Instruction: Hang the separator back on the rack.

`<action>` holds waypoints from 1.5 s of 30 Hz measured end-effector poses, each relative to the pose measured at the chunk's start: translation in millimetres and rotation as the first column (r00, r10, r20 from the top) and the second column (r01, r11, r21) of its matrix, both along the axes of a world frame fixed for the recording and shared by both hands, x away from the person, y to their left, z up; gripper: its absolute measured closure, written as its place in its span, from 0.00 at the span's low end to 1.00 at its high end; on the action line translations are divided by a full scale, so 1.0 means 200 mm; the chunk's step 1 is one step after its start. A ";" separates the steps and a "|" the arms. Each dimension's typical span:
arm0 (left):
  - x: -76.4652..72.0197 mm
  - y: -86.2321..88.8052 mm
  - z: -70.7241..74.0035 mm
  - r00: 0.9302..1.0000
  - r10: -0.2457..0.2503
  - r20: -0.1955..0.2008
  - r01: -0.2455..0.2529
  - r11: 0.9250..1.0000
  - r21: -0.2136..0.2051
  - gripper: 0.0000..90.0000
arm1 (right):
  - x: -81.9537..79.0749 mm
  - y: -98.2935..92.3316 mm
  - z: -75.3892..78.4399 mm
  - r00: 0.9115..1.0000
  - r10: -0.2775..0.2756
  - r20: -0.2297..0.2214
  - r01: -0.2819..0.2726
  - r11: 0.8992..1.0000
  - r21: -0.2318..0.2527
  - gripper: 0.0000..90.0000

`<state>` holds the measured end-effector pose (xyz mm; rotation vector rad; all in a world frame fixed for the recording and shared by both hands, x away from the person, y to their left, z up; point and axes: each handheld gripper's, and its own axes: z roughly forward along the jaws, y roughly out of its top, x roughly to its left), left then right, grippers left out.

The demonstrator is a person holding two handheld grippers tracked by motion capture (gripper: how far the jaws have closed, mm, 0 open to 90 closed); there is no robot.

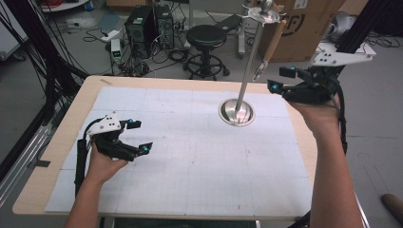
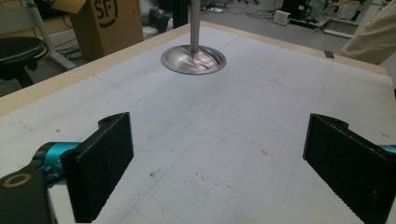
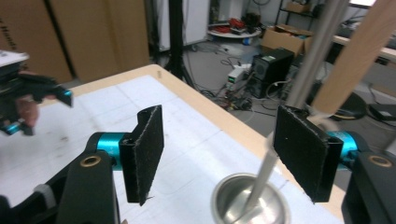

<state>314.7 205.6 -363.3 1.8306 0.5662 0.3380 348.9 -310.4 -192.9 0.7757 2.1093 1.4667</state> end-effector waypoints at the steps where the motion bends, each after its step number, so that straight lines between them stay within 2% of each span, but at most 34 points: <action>1: 0.00 0.00 0.00 1.000 0.001 0.000 -0.001 1.000 -0.001 0.10 | -0.03 0.00 -0.03 1.000 0.001 0.011 -0.001 1.000 0.005 0.36; 2: 0.00 0.00 0.00 1.000 0.002 -0.001 -0.002 1.000 -0.003 0.10 | -0.04 0.00 -0.04 1.000 0.007 0.029 -0.008 1.000 0.007 0.36; 3: 0.00 0.00 0.00 1.000 0.003 0.000 -0.003 1.000 -0.002 0.10 | -0.07 0.01 -0.08 1.000 0.009 0.018 -0.009 1.000 0.019 0.35; 9: -0.01 0.00 -0.01 1.000 0.001 -0.003 -0.001 1.000 -0.001 0.10 | -0.15 0.01 -0.22 0.999 0.025 0.027 -0.027 0.997 0.072 0.33; 12: -0.01 0.00 -0.01 1.000 0.001 -0.010 -0.001 1.000 -0.001 0.10 | -0.18 0.02 -0.29 0.999 0.015 0.033 -0.017 0.998 0.057 0.33; 15: -0.01 0.00 -0.02 1.000 0.000 -0.011 0.000 1.000 0.001 0.10 | -0.20 0.03 -0.36 1.000 0.016 0.018 -0.017 0.999 0.047 0.32; 17: -0.01 0.00 -0.02 1.000 -0.001 -0.012 0.001 1.000 -0.001 0.10 | -0.20 0.03 -0.40 0.999 0.040 -0.003 -0.040 0.996 0.074 0.31; 18: -0.01 0.00 -0.02 1.000 0.000 -0.010 0.000 1.000 0.000 0.10 | -0.21 0.04 -0.42 0.999 0.041 -0.004 -0.041 0.997 0.072 0.31; 20: -0.01 0.00 -0.02 1.000 0.001 -0.011 -0.001 1.000 -0.006 0.10 | -0.21 0.05 -0.45 0.999 0.032 -0.002 -0.031 0.999 0.044 0.31; 28: -0.01 0.00 -0.02 1.000 0.002 -0.010 -0.002 1.000 -0.002 0.10 | -0.19 0.07 -0.57 0.998 0.045 -0.039 -0.043 0.998 0.047 0.29; 32: -0.01 0.01 -0.03 1.000 0.004 -0.016 -0.004 1.000 -0.003 0.10 | -0.20 0.08 -0.65 0.998 0.049 -0.049 -0.046 0.997 0.054 0.26; 38: -0.01 0.00 -0.03 1.000 0.006 -0.015 -0.006 1.000 0.000 0.10 | -0.18 0.10 -0.75 0.995 0.040 -0.095 -0.038 0.999 0.018 0.24; 45: -0.01 -0.01 -0.04 1.000 0.001 -0.022 -0.001 1.000 0.001 0.09 | -0.17 0.11 -0.82 0.990 0.054 -0.133 -0.049 0.998 0.039 0.20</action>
